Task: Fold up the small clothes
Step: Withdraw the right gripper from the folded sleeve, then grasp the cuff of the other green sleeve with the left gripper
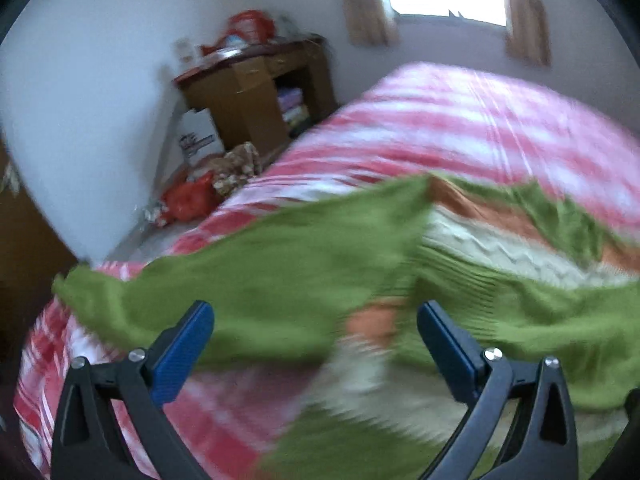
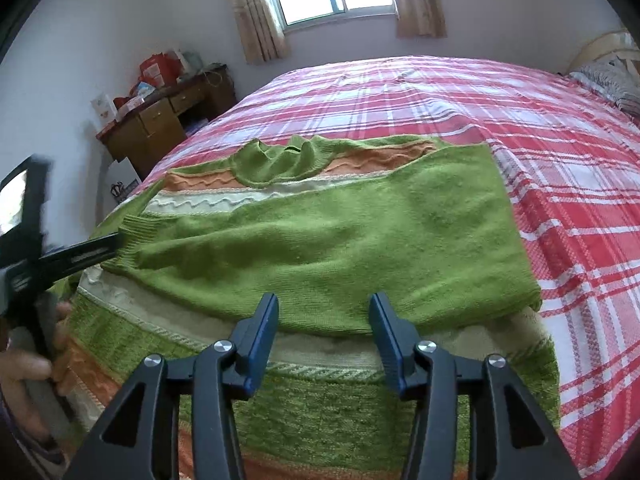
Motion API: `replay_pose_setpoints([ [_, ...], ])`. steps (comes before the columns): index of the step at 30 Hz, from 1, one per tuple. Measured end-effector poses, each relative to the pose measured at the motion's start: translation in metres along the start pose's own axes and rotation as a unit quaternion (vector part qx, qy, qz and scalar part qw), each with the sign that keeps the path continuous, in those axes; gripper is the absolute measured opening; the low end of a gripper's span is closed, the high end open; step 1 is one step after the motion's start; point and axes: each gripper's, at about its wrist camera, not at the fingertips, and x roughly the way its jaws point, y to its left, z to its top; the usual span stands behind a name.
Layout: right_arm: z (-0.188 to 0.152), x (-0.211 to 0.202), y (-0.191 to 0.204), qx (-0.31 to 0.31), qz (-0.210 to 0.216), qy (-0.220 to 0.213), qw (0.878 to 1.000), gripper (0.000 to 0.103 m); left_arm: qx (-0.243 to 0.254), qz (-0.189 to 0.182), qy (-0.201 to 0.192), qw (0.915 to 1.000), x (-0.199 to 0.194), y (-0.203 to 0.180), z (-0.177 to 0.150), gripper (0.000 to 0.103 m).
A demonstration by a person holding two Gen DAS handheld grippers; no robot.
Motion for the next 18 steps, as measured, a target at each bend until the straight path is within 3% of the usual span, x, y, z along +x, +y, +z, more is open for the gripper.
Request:
replay_pose_setpoints([
  [2,0.0,0.0,-0.001,0.002,0.003,-0.001,1.0,0.049,-0.065,0.004,-0.003,0.9979,-0.01,0.057,-0.003,0.103],
  [4,0.0,0.0,-0.001,0.002,0.003,-0.001,1.0,0.049,-0.119,0.043,-0.006,0.9919,-0.011,0.102,0.0,0.103],
  [8,0.0,0.0,-0.001,0.001,0.001,-0.001,1.0,0.049,-0.22,0.094,0.001,0.9709,-0.005,0.194,-0.001,0.103],
  [10,0.0,0.0,0.0,0.0,-0.001,0.0,1.0,0.049,-0.267,0.118,0.016,0.9564,0.008,0.236,-0.002,0.102],
  [12,0.0,0.0,-0.001,-0.002,-0.002,0.0,1.0,0.049,-0.288,0.126,0.026,0.9489,0.024,0.253,0.001,0.098],
  [13,0.0,0.0,-0.001,-0.001,-0.002,0.0,1.0,0.049,-0.299,0.129,0.038,0.9448,0.033,0.266,0.001,0.09],
  [16,0.0,0.0,-0.001,-0.001,-0.002,0.0,1.0,0.049,-0.315,0.122,0.056,0.9396,0.053,0.278,-0.002,0.081],
  [18,0.0,0.0,-0.001,-0.001,-0.002,0.0,1.0,0.049,-0.315,0.105,0.071,0.9405,0.072,0.281,-0.001,0.072],
])
